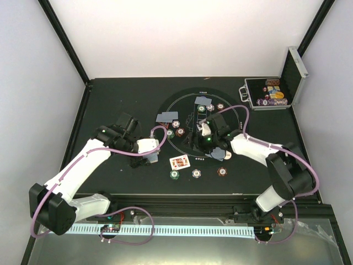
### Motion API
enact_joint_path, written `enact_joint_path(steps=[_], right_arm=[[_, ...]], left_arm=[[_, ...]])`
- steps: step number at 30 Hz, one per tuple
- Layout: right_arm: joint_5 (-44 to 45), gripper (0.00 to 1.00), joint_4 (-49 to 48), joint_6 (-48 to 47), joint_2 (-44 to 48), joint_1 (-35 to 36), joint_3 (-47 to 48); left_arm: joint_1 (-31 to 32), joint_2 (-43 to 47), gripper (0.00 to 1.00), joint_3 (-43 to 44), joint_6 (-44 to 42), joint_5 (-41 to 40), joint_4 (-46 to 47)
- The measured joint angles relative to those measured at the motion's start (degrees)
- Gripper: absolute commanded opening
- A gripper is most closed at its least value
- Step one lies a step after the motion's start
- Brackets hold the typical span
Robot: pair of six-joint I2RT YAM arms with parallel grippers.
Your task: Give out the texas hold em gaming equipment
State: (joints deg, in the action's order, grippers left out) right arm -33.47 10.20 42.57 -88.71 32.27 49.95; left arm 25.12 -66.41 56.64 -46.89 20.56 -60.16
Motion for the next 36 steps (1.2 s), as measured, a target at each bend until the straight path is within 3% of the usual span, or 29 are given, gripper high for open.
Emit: enact_joint_path(steps=[9,19,29,36], right_arm=[[2.3,0.87,-0.8,0.2,-8.7,3.3,-0.5],[3.0,0.86,-4.6,2.1,-10.8,7.6,-0.5],[-1.4,0.84,-18.3,11.8,-16.2,15.0,-0.3],[-5.0,0.85,-26.5,18.6,-17.6,15.6,-2.5]], left_arm=[[0.0,0.0,0.02,0.2,0.0,0.0,-0.2],[0.0,0.1,0.02,0.3,0.0,0.0,-0.7],[0.0,1.2,0.01,0.3,0.0,0.0,-0.9],[0.0,1.2,0.02,0.3,0.0,-0.1,-1.0]])
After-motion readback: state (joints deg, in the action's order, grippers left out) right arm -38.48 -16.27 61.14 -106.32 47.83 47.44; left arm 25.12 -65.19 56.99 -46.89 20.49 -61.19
